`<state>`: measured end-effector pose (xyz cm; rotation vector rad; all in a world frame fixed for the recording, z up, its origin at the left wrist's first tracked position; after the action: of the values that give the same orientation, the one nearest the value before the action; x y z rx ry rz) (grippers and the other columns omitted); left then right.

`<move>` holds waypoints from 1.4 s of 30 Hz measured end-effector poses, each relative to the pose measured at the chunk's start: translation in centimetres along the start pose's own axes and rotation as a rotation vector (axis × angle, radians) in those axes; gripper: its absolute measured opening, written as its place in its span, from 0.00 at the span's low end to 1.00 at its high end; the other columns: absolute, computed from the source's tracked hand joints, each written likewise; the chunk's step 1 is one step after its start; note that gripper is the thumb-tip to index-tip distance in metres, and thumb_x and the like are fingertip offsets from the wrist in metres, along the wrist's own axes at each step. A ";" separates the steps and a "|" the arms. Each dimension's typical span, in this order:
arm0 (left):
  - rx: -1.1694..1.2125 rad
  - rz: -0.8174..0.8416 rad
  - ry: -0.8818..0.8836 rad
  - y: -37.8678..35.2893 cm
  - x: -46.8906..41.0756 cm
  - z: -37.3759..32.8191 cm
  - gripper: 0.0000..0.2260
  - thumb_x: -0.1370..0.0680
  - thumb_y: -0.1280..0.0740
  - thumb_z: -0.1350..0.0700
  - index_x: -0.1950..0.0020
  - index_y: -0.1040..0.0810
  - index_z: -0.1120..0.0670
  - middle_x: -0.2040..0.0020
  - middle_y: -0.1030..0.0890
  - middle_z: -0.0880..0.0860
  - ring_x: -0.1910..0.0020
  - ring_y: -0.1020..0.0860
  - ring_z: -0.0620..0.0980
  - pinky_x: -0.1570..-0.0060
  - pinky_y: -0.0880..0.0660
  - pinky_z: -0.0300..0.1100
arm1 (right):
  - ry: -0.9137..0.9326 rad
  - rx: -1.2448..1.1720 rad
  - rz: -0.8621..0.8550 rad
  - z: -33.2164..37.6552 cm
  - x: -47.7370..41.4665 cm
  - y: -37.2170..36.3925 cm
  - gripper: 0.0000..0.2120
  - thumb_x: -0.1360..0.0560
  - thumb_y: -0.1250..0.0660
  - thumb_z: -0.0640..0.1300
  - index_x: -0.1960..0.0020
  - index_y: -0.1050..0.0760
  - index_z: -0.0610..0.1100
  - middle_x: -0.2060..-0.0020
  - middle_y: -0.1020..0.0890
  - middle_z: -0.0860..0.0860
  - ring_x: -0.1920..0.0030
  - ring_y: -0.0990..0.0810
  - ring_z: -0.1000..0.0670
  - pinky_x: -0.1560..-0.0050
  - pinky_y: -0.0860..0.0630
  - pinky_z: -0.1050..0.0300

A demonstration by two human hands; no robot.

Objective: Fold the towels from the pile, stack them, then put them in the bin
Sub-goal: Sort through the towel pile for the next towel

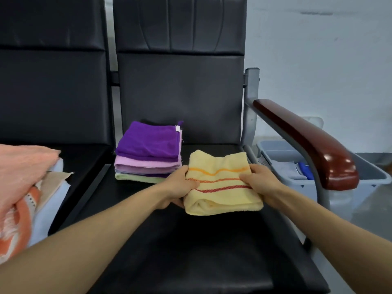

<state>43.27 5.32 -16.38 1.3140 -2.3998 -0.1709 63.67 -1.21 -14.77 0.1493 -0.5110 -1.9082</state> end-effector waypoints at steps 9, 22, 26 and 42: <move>-0.206 -0.292 -0.046 -0.7 -10.3 -0.2 0.16 0.19 0.37 0.57 0.31 0.33 0.53 0.37 0.26 0.53 0.40 0.27 0.51 0.41 0.28 0.46 | 0.078 0.394 -0.264 -1.6 -10.2 -0.4 0.07 0.23 0.38 0.41 0.60 0.30 0.42 0.62 0.24 0.48 0.58 0.26 0.47 0.66 0.35 0.58; -0.349 -0.249 -0.081 -1.1 -12.0 -0.9 0.29 0.18 0.43 0.49 0.21 0.52 0.47 0.25 0.38 0.56 0.29 0.35 0.57 0.30 0.36 0.52 | 0.223 0.807 -0.535 0.2 -10.0 -2.0 0.17 0.19 0.41 0.47 0.32 0.31 0.44 0.34 0.28 0.46 0.33 0.35 0.41 0.36 0.40 0.45; -0.429 -0.122 -0.152 -0.9 -6.0 -1.3 0.24 0.17 0.43 0.51 0.22 0.43 0.50 0.24 0.37 0.51 0.26 0.37 0.51 0.30 0.39 0.45 | 0.323 0.714 -0.439 2.4 -6.3 -3.6 0.16 0.19 0.41 0.46 0.32 0.29 0.47 0.33 0.28 0.47 0.32 0.37 0.43 0.35 0.43 0.45; -0.540 -0.695 -0.257 24.7 17.2 7.1 0.13 0.23 0.37 0.64 0.49 0.16 0.50 0.52 0.18 0.46 0.56 0.21 0.47 0.53 0.28 0.39 | 0.653 0.605 0.278 16.4 7.7 -26.2 0.11 0.21 0.37 0.45 0.44 0.20 0.43 0.47 0.17 0.48 0.46 0.21 0.48 0.48 0.29 0.58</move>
<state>12.91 4.04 -10.77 1.8418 -1.7588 -1.1438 32.69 4.39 -9.97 1.0024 -0.5990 -1.2815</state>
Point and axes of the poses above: each hand's wrist, its own x-axis away from the middle knuckle, its own y-axis out of the back of the hand, z = x × y, the point moved 6 cm from there along -x, towards the middle knuckle
